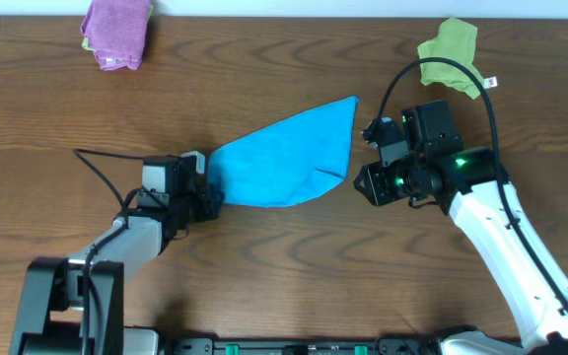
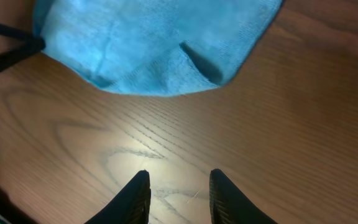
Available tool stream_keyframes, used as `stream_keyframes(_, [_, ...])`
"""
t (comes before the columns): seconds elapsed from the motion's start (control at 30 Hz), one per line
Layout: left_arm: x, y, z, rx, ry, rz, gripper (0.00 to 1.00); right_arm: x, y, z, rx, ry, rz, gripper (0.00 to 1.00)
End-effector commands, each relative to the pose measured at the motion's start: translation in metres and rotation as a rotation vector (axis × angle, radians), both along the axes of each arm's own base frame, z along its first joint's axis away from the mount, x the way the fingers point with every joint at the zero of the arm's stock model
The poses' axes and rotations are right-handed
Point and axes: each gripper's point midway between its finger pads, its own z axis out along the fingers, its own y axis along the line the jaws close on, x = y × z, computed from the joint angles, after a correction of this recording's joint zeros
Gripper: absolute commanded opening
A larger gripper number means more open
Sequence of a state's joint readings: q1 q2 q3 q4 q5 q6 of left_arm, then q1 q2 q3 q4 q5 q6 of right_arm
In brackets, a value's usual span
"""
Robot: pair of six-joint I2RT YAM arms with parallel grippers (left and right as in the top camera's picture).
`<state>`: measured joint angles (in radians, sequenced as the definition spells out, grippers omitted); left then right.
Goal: Fold the cloth
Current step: 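Grasp the blue cloth's left and right corners with both grippers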
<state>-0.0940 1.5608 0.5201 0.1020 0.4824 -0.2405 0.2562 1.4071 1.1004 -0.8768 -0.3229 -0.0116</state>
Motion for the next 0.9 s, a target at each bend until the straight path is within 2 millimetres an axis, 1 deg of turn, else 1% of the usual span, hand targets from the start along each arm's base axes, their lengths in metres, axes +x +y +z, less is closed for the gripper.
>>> stream_keyframes(0.0, [-0.012,0.000,-0.013,-0.001,0.059,0.003,0.06,0.001,-0.001,0.002,0.008,-0.009,0.007,0.32])
stream_keyframes(0.1, [-0.005,-0.002,-0.007,-0.014,0.048,0.007,0.06,0.001,-0.001,0.002,0.008,-0.009,0.007,0.31])
stream_keyframes(0.13, [-0.001,-0.004,-0.002,-0.026,0.042,0.009,0.05,0.000,0.000,0.002,0.012,-0.008,0.009,0.31])
stream_keyframes(0.2, [0.008,-0.009,0.011,-0.051,0.021,-0.006,0.05,-0.002,0.004,0.003,0.033,0.001,0.018,0.33])
stream_keyframes(0.23, [0.015,-0.011,0.020,-0.056,0.013,-0.009,0.05,-0.004,0.005,0.003,0.041,0.009,0.023,0.37])
stream_keyframes(0.37, [0.030,-0.012,0.050,-0.047,-0.002,-0.025,0.05,-0.010,0.008,-0.005,0.033,0.051,0.033,0.41])
stream_keyframes(0.47, [0.039,-0.013,0.072,-0.044,-0.018,-0.033,0.05,-0.008,0.018,-0.017,0.026,0.073,0.063,0.47])
stream_keyframes(0.6, [0.044,-0.017,0.096,-0.063,-0.017,-0.045,0.05,0.012,0.041,-0.041,0.024,0.040,0.129,0.49])
stream_keyframes(0.73, [0.046,-0.019,0.111,-0.071,-0.015,-0.058,0.06,0.023,0.068,-0.066,0.036,0.019,0.206,0.53])
stream_keyframes(0.8, [0.046,-0.019,0.114,-0.069,-0.010,-0.061,0.05,0.023,0.080,-0.080,0.025,0.012,0.265,0.54])
stream_keyframes(0.87, [0.045,-0.019,0.114,-0.069,-0.005,-0.060,0.05,0.026,0.086,-0.094,0.010,0.003,0.296,0.55])
